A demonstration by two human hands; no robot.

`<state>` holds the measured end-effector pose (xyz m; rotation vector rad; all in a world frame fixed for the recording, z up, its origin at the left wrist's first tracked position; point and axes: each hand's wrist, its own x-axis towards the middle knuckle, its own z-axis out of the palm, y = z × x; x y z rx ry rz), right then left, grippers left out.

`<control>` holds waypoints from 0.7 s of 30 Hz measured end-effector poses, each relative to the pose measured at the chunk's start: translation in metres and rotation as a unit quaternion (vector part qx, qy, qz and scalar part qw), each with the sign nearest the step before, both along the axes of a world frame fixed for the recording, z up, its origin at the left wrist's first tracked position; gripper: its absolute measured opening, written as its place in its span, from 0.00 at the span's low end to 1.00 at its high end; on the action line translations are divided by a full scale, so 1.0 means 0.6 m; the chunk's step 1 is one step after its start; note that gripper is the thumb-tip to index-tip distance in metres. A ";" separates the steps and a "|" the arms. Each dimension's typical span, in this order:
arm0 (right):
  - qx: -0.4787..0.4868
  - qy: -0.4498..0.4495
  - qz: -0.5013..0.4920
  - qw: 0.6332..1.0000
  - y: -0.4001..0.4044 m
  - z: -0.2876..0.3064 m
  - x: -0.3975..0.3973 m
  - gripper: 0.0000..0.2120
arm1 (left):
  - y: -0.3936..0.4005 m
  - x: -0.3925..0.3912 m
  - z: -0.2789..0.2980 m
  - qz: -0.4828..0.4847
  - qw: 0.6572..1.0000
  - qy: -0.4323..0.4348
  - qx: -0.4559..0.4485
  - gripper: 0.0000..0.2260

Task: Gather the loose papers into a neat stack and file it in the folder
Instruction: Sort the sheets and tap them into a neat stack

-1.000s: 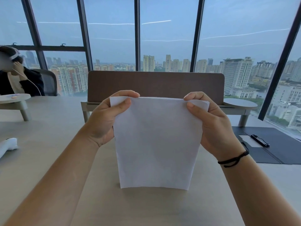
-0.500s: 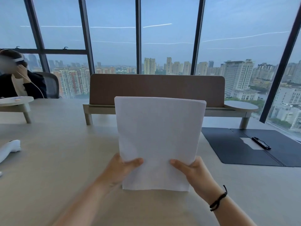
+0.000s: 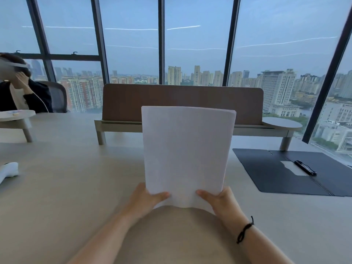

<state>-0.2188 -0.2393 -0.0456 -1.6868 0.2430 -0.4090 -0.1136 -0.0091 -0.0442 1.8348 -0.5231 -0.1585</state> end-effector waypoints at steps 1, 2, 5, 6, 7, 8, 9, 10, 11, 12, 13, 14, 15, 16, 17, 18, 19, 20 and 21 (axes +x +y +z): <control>-0.008 0.007 0.003 1.000 -0.002 -0.010 0.001 0.02 | 0.001 0.003 -0.007 -0.010 1.000 -0.004 0.001 0.26; -0.011 0.011 0.007 1.000 -0.004 -0.014 0.003 0.05 | 0.000 0.008 -0.009 -0.016 1.000 -0.005 -0.002 0.26; -0.013 0.014 0.011 1.000 -0.008 -0.010 0.007 0.08 | 0.000 0.014 -0.010 -0.032 0.999 -0.005 -0.010 0.26; -0.016 0.016 0.009 1.000 -0.009 -0.008 0.010 0.08 | -0.001 0.015 -0.011 -0.035 0.999 -0.004 -0.016 0.25; -0.018 0.017 0.007 1.000 -0.010 -0.008 0.012 0.07 | -0.001 0.015 -0.013 -0.031 0.999 -0.002 -0.024 0.24; -0.015 0.015 0.004 1.000 -0.010 -0.009 0.014 0.05 | -0.002 0.016 -0.015 -0.021 0.999 0.000 -0.027 0.22; -0.013 0.012 0.005 1.000 -0.008 -0.009 0.013 0.02 | -0.002 0.017 -0.015 -0.012 1.000 -0.001 -0.021 0.19; -0.012 0.006 0.007 1.000 -0.008 -0.010 0.012 0.01 | -0.004 0.016 -0.015 -0.007 1.000 -0.005 -0.009 0.18; -0.020 0.004 0.011 1.000 -0.010 -0.014 0.013 0.01 | -0.004 0.015 -0.015 -0.005 1.000 -0.010 0.002 0.18; -0.029 0.004 0.016 0.999 -0.009 -0.017 0.013 0.02 | -0.003 0.013 -0.015 -0.002 1.000 -0.013 0.012 0.19; -0.038 0.004 0.017 0.999 -0.008 -0.016 0.011 0.02 | -0.003 0.011 -0.014 0.005 1.000 -0.016 0.019 0.20; -0.043 0.004 0.016 0.999 -0.008 -0.017 0.010 0.03 | -0.003 0.011 -0.015 0.012 0.999 -0.017 0.024 0.20; -0.050 0.007 0.018 0.999 -0.008 -0.018 0.010 0.03 | -0.003 0.010 -0.014 0.016 0.999 -0.018 0.024 0.19; -0.052 0.009 0.019 0.998 -0.007 -0.019 0.010 0.04 | -0.003 0.008 -0.014 0.019 0.999 -0.019 0.021 0.19; -0.052 0.008 0.020 0.998 -0.006 -0.017 0.008 0.04 | -0.003 0.007 -0.013 0.019 1.000 -0.018 0.013 0.20; -0.046 0.006 0.022 0.999 -0.005 -0.015 0.006 0.04 | -0.003 0.003 -0.012 0.019 1.000 -0.012 0.002 0.22; -0.034 0.006 0.026 0.999 -0.005 -0.014 0.003 0.04 | -0.002 0.000 -0.012 0.018 1.000 -0.002 -0.012 0.23; -0.019 0.005 0.030 0.999 -0.006 -0.013 0.001 0.05 | -0.002 -0.002 -0.012 0.013 1.000 0.009 -0.027 0.22; -0.004 0.007 0.033 0.999 -0.006 -0.012 -0.003 0.07 | -0.001 -0.006 -0.011 0.004 0.999 0.025 -0.046 0.18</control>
